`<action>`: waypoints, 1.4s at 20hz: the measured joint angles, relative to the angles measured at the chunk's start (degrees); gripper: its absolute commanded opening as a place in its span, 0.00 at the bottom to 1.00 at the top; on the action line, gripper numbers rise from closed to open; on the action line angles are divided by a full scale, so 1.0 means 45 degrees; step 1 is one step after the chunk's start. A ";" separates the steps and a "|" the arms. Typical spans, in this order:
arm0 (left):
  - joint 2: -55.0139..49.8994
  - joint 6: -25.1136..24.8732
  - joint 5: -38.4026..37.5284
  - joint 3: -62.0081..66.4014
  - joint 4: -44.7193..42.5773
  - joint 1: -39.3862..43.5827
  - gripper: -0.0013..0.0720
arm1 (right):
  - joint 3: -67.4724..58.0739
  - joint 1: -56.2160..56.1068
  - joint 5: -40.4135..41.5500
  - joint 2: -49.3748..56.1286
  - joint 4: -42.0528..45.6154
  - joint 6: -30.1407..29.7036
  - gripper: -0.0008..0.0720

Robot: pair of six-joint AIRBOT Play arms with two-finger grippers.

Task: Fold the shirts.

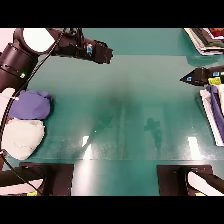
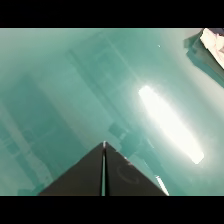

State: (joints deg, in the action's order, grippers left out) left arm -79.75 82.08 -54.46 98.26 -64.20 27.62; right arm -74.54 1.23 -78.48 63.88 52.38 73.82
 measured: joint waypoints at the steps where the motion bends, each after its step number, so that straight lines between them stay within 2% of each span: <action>1: 0.0000 0.0000 0.0000 0.0000 0.0000 0.0000 0.06 | 0.0000 -0.0005 -0.0005 0.0000 0.0024 -0.0005 0.04; 18: 0.0102 0.0087 0.0073 0.0044 0.0029 -0.0413 0.06 | 0.0000 -0.0024 -0.0427 0.0000 0.0034 0.0000 0.04; 22: 0.1064 0.0165 -0.1889 -0.0359 -0.0612 -0.2331 0.06 | 0.0000 -0.0024 -0.0549 0.0000 0.0034 0.0000 0.04; 28: 0.3662 0.0073 -0.3604 -0.2934 -0.2497 -0.7111 0.06 | 0.0000 -0.0024 -0.0573 0.0000 0.0034 0.0005 0.04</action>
State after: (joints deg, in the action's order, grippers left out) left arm -63.26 82.41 -70.67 85.06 -75.44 -4.38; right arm -74.54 1.13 -81.06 63.88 52.53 73.84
